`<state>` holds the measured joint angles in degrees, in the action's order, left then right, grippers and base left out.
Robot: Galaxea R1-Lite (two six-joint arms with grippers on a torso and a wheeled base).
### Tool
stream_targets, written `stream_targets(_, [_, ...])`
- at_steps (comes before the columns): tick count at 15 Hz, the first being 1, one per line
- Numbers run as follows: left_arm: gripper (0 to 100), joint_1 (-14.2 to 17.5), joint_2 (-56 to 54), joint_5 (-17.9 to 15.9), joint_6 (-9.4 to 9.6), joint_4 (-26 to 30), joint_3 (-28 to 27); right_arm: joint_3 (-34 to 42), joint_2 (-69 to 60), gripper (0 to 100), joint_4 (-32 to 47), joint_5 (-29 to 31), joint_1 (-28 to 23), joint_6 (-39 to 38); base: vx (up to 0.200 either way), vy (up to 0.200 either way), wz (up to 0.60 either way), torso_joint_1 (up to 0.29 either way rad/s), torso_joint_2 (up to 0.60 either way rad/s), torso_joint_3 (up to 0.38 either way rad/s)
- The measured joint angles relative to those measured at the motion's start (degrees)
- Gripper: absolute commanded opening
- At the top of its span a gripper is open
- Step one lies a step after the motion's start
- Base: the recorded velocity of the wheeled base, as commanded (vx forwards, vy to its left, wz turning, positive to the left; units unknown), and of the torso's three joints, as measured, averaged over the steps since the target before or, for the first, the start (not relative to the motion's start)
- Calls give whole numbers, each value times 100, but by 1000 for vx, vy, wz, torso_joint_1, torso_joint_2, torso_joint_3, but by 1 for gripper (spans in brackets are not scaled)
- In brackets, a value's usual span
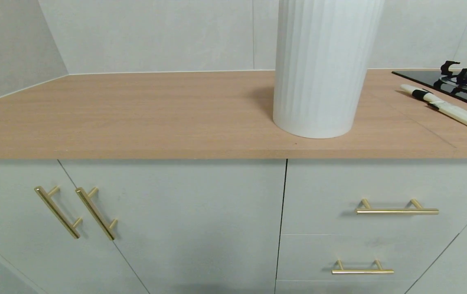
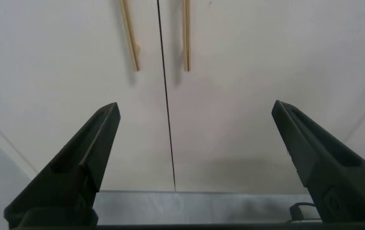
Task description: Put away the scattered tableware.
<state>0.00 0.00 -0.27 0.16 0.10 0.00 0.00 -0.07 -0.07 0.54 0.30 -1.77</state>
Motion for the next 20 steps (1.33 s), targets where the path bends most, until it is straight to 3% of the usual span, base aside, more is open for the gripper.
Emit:
stream_targets(8, [100,0,0,0,5,0,0,0,0,100,0,1,2,-1,0,0,0,0,0,0])
stream_targets(13, [100,-5,0,0,0,0,0,0,0,100,0,0,-6,-4,0,-200,0,0,2,4])
stream_targets(20, [100,0,0,0,2,0,0,0,0,100,0,0,0,10,0,0,0,0,0,0])
